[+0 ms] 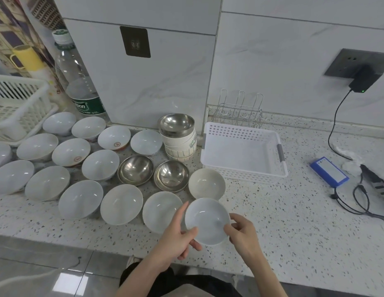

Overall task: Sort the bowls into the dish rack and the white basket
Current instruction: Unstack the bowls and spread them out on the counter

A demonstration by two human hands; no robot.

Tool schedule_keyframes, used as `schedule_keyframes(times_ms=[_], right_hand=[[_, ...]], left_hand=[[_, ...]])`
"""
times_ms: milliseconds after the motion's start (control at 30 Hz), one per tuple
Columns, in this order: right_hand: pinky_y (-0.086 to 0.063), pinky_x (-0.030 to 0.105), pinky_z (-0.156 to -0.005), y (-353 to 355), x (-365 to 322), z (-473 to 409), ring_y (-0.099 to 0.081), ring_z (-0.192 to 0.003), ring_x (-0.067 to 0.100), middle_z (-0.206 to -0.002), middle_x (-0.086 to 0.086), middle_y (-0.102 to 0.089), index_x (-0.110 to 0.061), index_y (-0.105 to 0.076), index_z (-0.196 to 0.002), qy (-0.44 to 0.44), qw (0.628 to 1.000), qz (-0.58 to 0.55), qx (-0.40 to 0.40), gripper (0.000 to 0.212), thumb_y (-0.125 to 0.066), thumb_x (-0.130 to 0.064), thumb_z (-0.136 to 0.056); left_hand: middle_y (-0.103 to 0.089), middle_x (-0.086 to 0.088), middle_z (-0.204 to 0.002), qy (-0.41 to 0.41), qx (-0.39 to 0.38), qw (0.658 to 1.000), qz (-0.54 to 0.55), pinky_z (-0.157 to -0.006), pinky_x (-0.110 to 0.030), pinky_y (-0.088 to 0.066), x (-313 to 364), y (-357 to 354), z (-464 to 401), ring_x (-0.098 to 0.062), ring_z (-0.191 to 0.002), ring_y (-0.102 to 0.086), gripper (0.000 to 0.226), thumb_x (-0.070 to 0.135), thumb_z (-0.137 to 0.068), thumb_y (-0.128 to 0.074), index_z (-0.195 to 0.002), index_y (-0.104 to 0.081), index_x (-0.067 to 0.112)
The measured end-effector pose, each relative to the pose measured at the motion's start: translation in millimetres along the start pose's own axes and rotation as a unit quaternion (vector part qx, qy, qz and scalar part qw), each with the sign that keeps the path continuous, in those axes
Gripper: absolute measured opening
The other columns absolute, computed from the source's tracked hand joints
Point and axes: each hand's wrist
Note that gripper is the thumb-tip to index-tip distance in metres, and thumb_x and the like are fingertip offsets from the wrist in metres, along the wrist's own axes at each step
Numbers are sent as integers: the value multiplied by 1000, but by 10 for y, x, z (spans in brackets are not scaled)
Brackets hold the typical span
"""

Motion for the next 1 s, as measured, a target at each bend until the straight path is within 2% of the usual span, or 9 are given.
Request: schedule_keyframes(times_ms=[100,200,300,433,600,733,833,933,1000], right_hand=[[-38,15,-45,0,67,26,-51,-42,3,-47,-1,-59,-17,-74,-93,-2,1000,14,-6,23,-62,-11,-75],[-38,12,-44,-29,129,56,-51,-41,3,-45,-4,-57,-18,-75,-92,-3,1000,20,-16,23,-61,-10,-76],[-39,11,-44,-64,165,44,-52,-41,2,-43,-6,-55,-17,-75,-88,3,999,31,-22,27,-60,4,-81],[-39,10,-44,-91,186,11,-52,-41,1,-43,-8,-55,-18,-73,-77,8,999,33,-18,27,-60,6,-82],[-35,13,-43,-95,234,-37,-42,-41,3,-42,-8,-47,-23,-70,-66,8,999,33,-10,33,-62,5,-82],[-32,20,-46,-94,269,-60,-39,-45,8,-44,-6,-47,-23,-74,-72,-5,999,41,-16,30,-61,2,-81],[-31,26,-49,-96,274,-66,-37,-49,13,-48,-2,-46,-16,-75,-75,-11,999,44,-15,23,-61,2,-81],[-30,23,-48,-91,276,-59,-35,-50,15,-47,-3,-41,-21,-76,-81,-16,999,45,-19,25,-62,1,-82],[-29,23,-48,-79,273,-56,-34,-51,17,-48,0,-41,-25,-75,-88,-22,999,41,-22,28,-62,-1,-82]], left_hand=[[-76,-5,-81,-13,4,999,-47,-43,-20,-44,-56,-59,0,-8,-46,-59,81,28,-96,-60,-142,-4,63],[-66,-3,-114,-22,14,998,-63,-44,-20,-47,-108,-88,-17,-13,-68,-73,93,23,-91,-66,-149,1,54],[-58,-11,-126,-25,21,997,-67,-46,-19,-48,-145,-70,-19,-15,-74,-72,108,25,-83,-74,-147,7,55],[-58,-6,-114,-37,25,995,-91,-47,-17,-48,-139,-54,-7,-10,-66,-59,122,42,-61,-81,-144,6,62],[-55,7,-103,-43,19,990,-131,-46,-14,-46,-166,-52,-81,-14,-77,-63,117,43,-61,-81,-143,1,63],[-60,7,-105,-55,22,989,-132,-43,-17,-46,-172,-62,-102,-4,-59,-62,104,37,-61,-81,-126,-10,76],[-59,10,-101,-59,23,987,-146,-46,-18,-46,-153,-65,-114,-5,-61,-57,102,37,-62,-81,-134,-15,68],[-58,14,-102,-83,23,982,-170,-51,-11,-39,-134,-61,-117,-3,-64,-50,102,37,-63,-81,-110,-5,87],[-56,18,-108,-90,27,978,-184,-51,-12,-38,-125,-56,-123,-4,-69,-52,104,36,-64,-81,-103,0,90]])
Point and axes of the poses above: each hand's wrist, its own z-axis away from the middle knuckle, its own y-axis out of the back of the hand, x = y × z
